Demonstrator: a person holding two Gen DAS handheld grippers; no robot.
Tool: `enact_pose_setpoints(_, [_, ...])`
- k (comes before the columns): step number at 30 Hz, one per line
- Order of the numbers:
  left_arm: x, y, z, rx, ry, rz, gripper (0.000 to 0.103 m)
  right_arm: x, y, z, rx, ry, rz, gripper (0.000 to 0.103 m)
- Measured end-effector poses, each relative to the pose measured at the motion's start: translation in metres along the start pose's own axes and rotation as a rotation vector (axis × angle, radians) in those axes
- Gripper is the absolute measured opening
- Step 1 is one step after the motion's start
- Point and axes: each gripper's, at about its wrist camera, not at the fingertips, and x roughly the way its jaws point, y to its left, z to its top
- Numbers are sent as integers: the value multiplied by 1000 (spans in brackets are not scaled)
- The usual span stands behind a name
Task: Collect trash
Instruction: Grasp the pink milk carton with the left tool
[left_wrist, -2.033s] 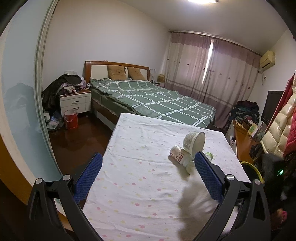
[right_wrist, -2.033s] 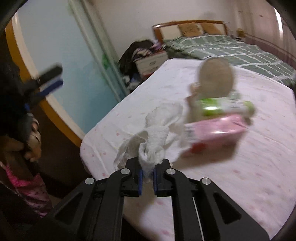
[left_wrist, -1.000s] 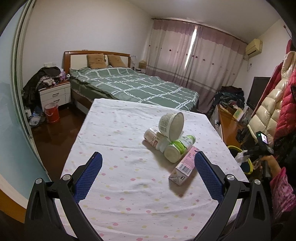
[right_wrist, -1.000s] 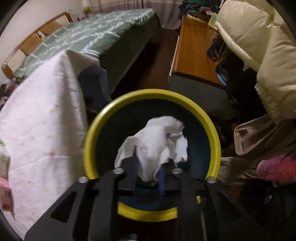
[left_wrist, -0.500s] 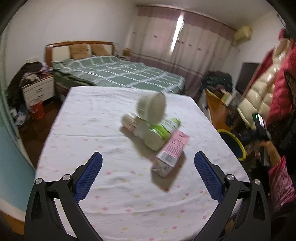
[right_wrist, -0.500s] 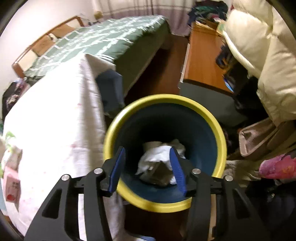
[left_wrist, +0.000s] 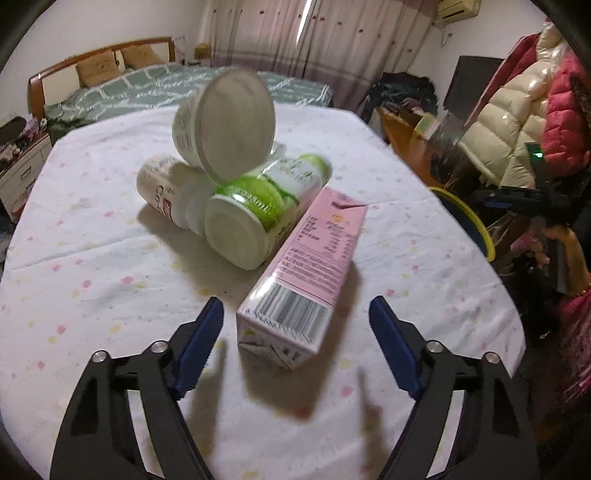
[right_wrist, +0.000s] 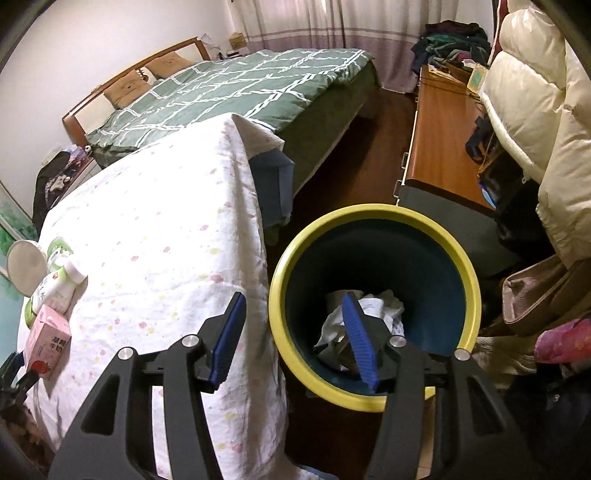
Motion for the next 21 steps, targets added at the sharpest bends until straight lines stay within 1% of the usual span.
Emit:
enact_pose_setpoints(1, [4,-1,0,5,6,-4,69,1,-1,-1,-1,2,3,52])
enact_pose_setpoints(3, [9,-6,1,13,21,-6,63,1,-2,-3,-3,5,10,52])
enact_pose_setpoints(5, [12,-10,1,19,31,-13,54,2,-4,-4,-5,5,15,52])
enact_pose_setpoints(6, [13,-14,1,21,40,-11,48,1,-5,-4,-7,4,16,52])
enact_pose_setpoints(7, [13,-17,1,23,48,-5,45,1,-6,-5,-8,2,14,52])
enact_pose_setpoints(10, [10,-24,1,40,58,7,45,-3,-8,-7,-15,-8,22,52])
enact_pose_setpoints(12, [12,-28,4,58,49,38,45,-5,-10,-10,-22,-15,24,53])
enact_pose_setpoints(13, [12,-28,5,62,48,41,46,-5,-11,-11,-20,-17,19,54])
enact_pose_setpoints(14, [14,-29,7,60,45,41,49,-4,-13,-12,-18,-19,13,54])
enact_pose_setpoints(15, [17,-29,11,54,43,46,56,-2,-15,-13,-13,-18,13,54])
enact_pose_setpoints(16, [19,-28,14,52,43,48,59,0,-15,-14,-9,-14,16,54])
enact_pose_setpoints(21, [32,-37,29,94,65,43,58,9,-12,-17,-4,2,35,54])
